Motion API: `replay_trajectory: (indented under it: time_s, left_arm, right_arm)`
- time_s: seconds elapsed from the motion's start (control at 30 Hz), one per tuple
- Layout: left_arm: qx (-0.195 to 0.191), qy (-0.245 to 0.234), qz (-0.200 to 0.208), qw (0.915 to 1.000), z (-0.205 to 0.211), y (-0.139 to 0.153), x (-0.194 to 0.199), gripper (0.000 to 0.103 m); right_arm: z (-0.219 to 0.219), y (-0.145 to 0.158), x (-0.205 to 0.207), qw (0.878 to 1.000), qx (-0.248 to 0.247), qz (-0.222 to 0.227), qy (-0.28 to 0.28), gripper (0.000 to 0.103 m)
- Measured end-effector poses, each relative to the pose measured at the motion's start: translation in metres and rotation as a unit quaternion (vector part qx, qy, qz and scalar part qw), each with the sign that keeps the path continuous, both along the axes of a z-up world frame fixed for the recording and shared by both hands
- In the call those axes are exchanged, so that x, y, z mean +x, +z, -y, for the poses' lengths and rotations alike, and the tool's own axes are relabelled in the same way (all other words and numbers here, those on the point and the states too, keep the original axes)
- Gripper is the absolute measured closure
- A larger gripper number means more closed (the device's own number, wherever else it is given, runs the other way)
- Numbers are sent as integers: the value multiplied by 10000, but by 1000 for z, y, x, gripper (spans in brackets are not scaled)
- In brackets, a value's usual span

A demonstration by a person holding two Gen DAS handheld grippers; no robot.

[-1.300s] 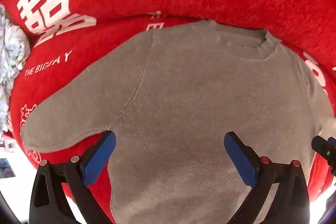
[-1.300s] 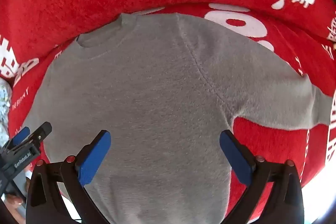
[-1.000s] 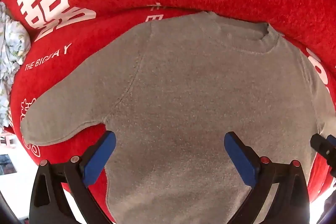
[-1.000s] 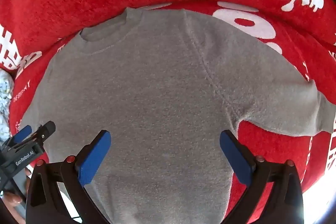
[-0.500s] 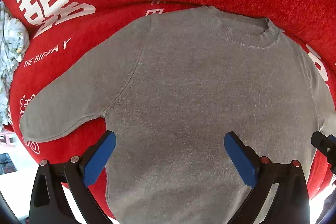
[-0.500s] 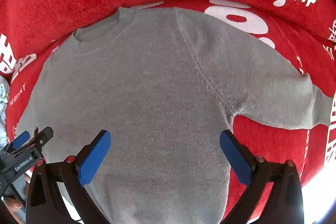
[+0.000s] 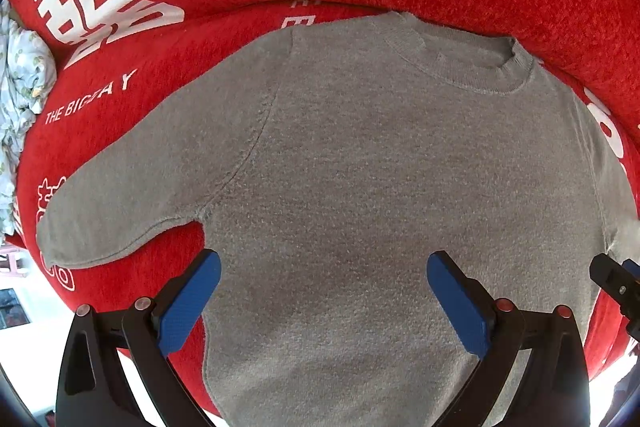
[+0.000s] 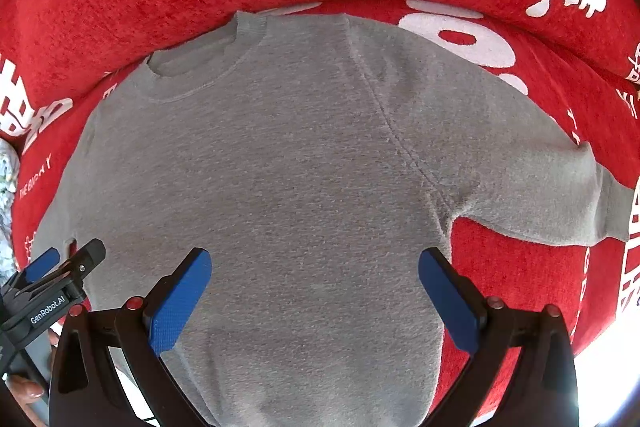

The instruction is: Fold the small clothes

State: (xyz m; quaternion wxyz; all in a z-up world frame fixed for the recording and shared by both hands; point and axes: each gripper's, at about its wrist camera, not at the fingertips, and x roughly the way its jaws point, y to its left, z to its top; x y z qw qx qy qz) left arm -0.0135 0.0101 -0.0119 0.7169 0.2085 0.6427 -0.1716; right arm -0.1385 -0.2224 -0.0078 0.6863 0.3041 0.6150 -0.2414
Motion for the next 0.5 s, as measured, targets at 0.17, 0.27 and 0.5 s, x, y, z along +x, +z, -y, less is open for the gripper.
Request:
replay_trajectory:
  time_s: [0.17, 0.27, 0.5]
  left_arm:
    - [10, 10, -9, 10000, 0, 0, 1, 0]
    - [13, 16, -4, 10000, 1, 0, 1, 0]
    - [14, 5, 4, 10000, 0, 2, 3, 0]
  right_arm:
    - [-1, 0, 1, 10000, 9, -6, 16, 0]
    - [-4, 0, 5, 10000, -3, -10, 34, 0]
    - [-6, 1, 7, 9999, -10, -28, 125, 0]
